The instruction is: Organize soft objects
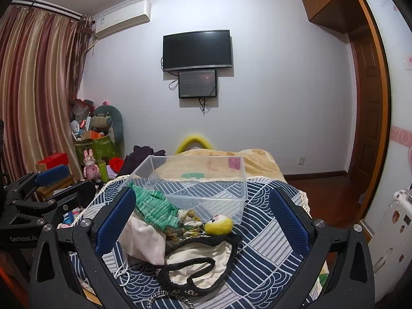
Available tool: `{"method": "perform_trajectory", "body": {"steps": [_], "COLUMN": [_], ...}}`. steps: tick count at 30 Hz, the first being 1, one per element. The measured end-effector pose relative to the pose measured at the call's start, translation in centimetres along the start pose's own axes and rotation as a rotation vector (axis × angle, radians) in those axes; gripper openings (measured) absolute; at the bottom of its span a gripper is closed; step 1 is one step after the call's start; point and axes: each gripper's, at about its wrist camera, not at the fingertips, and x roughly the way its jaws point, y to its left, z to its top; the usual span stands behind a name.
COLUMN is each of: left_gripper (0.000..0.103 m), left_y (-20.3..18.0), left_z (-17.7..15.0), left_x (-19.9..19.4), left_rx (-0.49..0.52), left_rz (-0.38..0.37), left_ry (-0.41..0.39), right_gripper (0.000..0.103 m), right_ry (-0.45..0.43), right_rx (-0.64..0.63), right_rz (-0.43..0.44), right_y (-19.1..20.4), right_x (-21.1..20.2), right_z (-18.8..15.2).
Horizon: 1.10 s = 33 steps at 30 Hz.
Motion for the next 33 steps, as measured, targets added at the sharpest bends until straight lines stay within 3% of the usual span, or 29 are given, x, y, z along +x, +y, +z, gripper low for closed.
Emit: {"method": "perform_trajectory", "body": {"steps": [15,16,18,21,29,33], "left_gripper": [0.102,0.1,0.085,0.084,0.082,0.079], "left_y": [0.8,0.9,1.2,1.6,2.1,1.6], "left_z": [0.2,0.2,0.3,0.4,-1.3,-2.6], "left_x": [3.0,3.4,4.4,6.3,10.4,11.4], "left_rx": [-0.028,-0.033,-0.042,-0.064,-0.095,-0.064], "left_rz": [-0.034,-0.031,-0.036,-0.054,-0.071,-0.052], "left_ry": [0.061,0.064,0.083,0.122,0.214,0.229], "right_gripper": [0.1,0.099,0.094,0.084,0.071,0.064], "right_ry": [0.013,0.012,0.016,0.049,0.2,0.29], "right_rx": [0.041,0.041,0.037,0.025,0.057,0.103], "right_rz": [0.013,0.013,0.008,0.001,0.019,0.045], "right_y": [-1.2,-1.4,-1.4,-1.5,-2.9,-3.9], "right_x": [1.9,2.1,2.6,3.4,7.1,8.8], "right_z": [0.9,1.0,0.9,0.3,-2.3,-3.8]}}
